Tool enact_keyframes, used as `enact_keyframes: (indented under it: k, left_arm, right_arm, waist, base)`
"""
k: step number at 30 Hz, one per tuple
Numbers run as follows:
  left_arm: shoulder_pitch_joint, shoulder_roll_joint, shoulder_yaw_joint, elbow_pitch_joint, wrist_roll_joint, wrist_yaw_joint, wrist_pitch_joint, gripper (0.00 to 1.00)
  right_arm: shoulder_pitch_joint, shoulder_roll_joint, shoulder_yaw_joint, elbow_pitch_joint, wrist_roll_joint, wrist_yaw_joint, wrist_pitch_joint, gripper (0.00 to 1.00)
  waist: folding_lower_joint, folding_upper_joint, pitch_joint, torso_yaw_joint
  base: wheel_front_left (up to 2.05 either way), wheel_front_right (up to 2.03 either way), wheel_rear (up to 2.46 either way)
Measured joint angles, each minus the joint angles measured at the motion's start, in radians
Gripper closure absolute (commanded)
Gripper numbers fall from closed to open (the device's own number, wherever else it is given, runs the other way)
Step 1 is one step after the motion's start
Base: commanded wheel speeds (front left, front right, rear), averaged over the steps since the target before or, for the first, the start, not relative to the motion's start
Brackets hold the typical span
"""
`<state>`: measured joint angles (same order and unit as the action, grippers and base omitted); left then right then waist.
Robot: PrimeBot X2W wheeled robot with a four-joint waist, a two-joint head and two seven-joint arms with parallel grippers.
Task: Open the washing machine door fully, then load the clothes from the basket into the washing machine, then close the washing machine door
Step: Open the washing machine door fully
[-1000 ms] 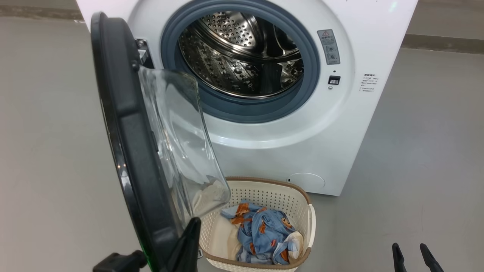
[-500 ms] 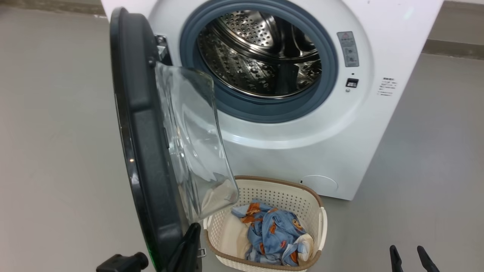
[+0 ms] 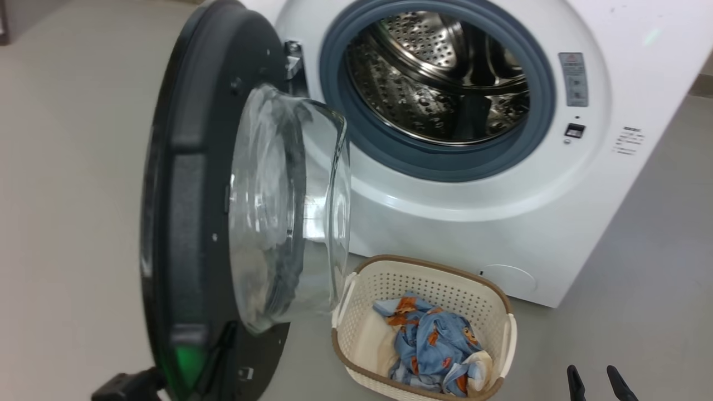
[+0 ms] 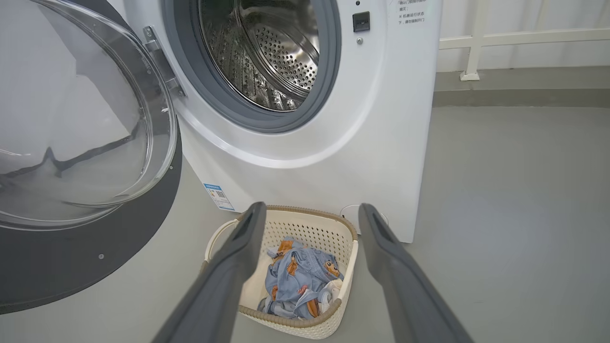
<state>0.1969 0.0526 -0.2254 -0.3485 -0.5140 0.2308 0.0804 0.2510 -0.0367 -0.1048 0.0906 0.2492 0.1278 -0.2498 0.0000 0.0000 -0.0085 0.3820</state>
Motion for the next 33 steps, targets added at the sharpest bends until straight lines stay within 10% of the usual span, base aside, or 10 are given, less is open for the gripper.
enact_keyframes:
  k: [33]
  left_arm:
    - [-0.289, 0.074, 0.312, 0.569, -0.030, -0.008, -0.311, 1.00]
  right_arm:
    - [-0.002, 0.000, 0.033, 0.024, -0.010, 0.000, 0.000, 0.00]
  waist:
    - [0.0000, 0.0000, 0.025, -0.019]
  base:
    - [0.00, 0.00, 0.00]
